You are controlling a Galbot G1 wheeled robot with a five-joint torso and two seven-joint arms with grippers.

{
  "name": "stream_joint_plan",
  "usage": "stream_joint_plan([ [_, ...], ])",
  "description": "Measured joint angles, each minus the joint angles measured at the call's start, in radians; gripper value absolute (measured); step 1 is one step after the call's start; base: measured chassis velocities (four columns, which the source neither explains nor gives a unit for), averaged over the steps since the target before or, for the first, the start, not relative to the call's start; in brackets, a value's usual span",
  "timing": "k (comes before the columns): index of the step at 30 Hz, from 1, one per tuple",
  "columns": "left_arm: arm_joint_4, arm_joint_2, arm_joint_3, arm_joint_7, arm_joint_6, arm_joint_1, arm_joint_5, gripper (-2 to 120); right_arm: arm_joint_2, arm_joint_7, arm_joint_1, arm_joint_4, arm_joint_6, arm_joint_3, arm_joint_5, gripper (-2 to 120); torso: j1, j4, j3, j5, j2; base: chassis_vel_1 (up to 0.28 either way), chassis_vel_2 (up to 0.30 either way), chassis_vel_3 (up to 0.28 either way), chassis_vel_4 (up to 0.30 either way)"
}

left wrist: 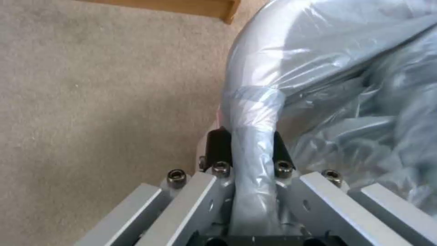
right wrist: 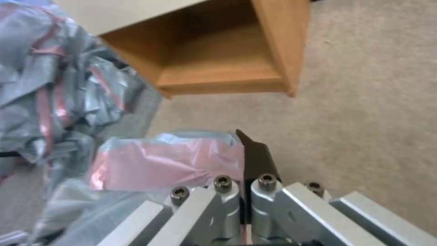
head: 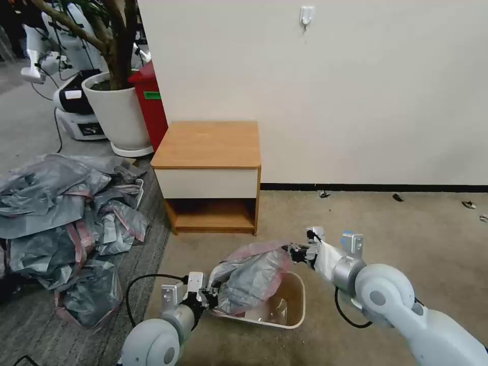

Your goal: Pick up the garbage bag from the table and place it over the trash can.

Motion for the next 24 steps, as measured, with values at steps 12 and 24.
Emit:
stream_joint_plan([
  [12, 0.0, -0.003, -0.021, 0.036, -0.03, -0.003, 0.007, 2, -0.001, 0.027, -0.009, -0.046, -0.066, 0.031, -0.001, 0, 0.0, 0.0, 0.0, 0.0, 0.0, 0.0, 0.0, 0.0, 0.0],
  [24, 0.004, -0.019, -0.051, 0.036, -0.065, -0.017, 0.015, 2, 0.001, 0.032, -0.047, -0.04, -0.101, 0.06, -0.006, 5, 0.0, 0.0, 0.0, -0.0002, 0.0, 0.0, 0.0, 0.0, 0.0],
])
